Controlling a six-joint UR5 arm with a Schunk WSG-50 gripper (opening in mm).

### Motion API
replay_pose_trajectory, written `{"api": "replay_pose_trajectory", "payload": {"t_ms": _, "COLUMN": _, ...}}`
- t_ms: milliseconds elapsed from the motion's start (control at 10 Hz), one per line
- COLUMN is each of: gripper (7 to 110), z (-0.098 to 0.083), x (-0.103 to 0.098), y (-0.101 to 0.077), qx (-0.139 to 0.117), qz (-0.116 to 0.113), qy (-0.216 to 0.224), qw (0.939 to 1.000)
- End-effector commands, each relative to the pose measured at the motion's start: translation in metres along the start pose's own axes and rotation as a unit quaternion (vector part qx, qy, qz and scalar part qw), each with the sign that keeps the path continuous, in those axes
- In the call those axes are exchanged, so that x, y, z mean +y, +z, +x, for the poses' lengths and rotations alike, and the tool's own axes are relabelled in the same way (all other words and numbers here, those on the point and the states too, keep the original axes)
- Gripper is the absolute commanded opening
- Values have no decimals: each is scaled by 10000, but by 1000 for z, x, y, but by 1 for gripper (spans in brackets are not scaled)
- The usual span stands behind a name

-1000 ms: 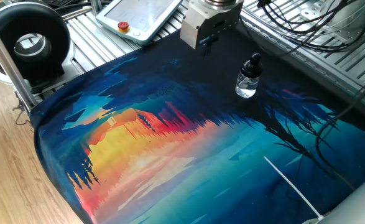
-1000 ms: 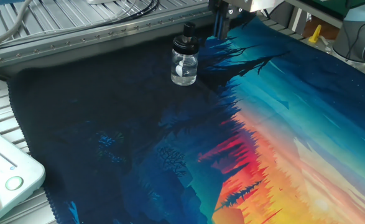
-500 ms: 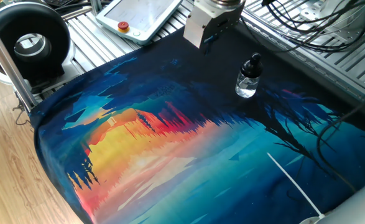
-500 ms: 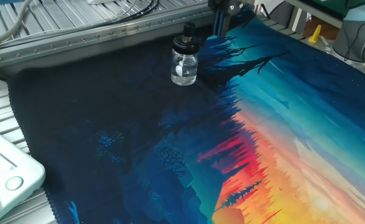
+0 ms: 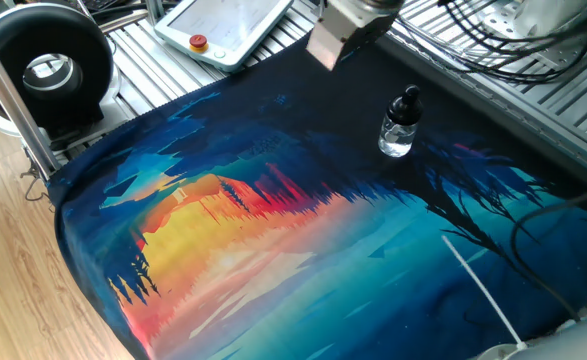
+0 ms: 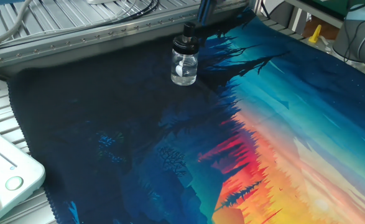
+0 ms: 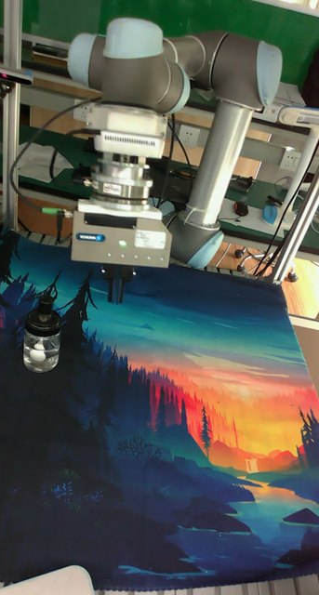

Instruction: Unscrew the lid from the jar

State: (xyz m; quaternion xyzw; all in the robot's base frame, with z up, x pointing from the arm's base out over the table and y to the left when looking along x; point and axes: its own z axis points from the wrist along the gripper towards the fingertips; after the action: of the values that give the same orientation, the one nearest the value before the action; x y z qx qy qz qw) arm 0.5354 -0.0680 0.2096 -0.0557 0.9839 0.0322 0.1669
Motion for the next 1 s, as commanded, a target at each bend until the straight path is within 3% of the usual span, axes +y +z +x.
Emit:
{"api": "replay_pose_trajectory", "payload": {"t_ms": 0, "gripper": 7, "z": -3, "x": -14, "y": -13, "qx": -745, "qz": 52, "qy": -116, "qw": 9971}}
{"api": "replay_pose_trajectory", "payload": {"t_ms": 200, "gripper": 7, "z": 8, "x": -7, "y": -13, "qx": -665, "qz": -86, "qy": -198, "qw": 9976}}
{"api": "replay_pose_trajectory", "payload": {"t_ms": 400, "gripper": 7, "z": -17, "x": 3, "y": -19, "qx": -1279, "qz": -258, "qy": -439, "qw": 9905}}
{"api": "replay_pose_trajectory", "payload": {"t_ms": 600, "gripper": 7, "z": -24, "x": 3, "y": -21, "qx": -1429, "qz": -258, "qy": -472, "qw": 9883}}
{"api": "replay_pose_trajectory", "payload": {"t_ms": 700, "gripper": 7, "z": -27, "x": 2, "y": -21, "qx": -1484, "qz": -216, "qy": -532, "qw": 9873}}
{"api": "replay_pose_trajectory", "payload": {"t_ms": 900, "gripper": 7, "z": -20, "x": -4, "y": -19, "qx": -1345, "qz": -107, "qy": -565, "qw": 9892}}
